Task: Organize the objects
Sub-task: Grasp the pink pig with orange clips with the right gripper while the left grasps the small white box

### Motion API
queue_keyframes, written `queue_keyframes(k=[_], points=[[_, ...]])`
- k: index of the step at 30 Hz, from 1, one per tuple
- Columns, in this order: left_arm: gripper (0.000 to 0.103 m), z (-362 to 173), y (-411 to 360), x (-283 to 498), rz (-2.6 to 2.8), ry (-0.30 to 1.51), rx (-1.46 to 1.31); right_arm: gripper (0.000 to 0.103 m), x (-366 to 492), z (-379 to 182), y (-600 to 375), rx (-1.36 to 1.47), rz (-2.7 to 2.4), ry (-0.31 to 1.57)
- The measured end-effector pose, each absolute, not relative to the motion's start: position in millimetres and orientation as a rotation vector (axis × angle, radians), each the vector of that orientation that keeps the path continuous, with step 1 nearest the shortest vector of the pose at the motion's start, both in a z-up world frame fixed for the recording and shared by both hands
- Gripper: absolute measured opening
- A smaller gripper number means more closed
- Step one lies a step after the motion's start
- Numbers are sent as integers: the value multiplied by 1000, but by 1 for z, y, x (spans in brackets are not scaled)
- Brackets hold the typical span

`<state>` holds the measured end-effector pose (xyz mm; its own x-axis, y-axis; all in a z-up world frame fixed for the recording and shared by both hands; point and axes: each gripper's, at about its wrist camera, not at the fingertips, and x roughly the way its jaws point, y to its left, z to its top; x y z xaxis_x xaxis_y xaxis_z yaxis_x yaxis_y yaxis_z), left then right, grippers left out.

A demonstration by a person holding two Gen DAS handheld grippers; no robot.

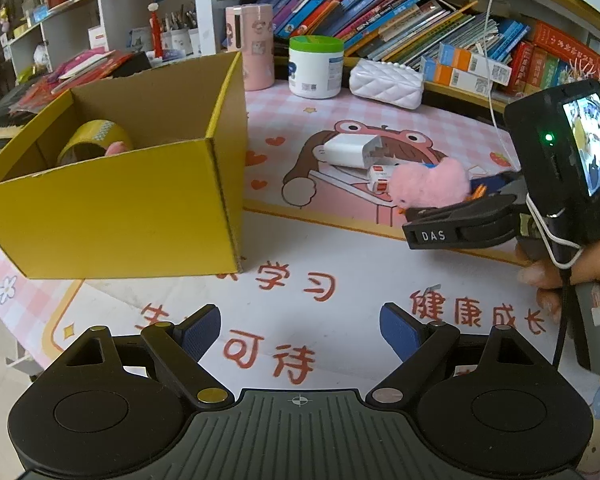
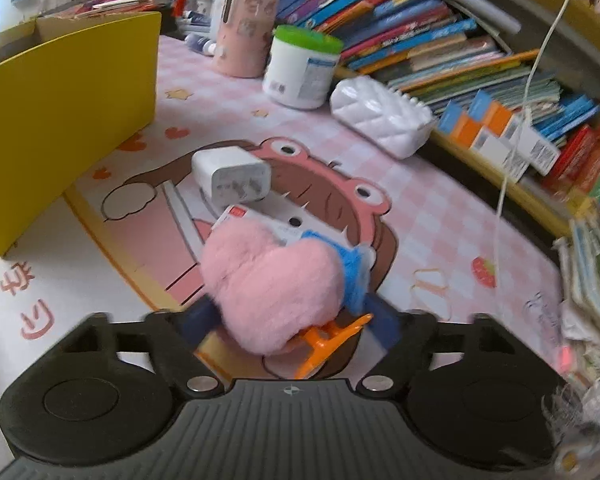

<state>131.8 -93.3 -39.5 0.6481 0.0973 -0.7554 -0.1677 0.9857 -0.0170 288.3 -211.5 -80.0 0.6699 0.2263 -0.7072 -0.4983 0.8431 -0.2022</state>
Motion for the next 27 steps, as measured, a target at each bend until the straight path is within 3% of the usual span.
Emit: queue_keyframes(k=[1,17,25,27], points=[[89,-40,-95,133,144,851,-89,58,288,-79,-214,-389,427,733],[87,-51,-143,208,42,836,-57,53,244,-25,-314,-43,184,693],[80,-67,-153,263,90,816,-82,53,218,-17,-331,-66,161,685],[73,-72,-154,272,100,819,-83,53,214,-17,-332,-82,167,677]])
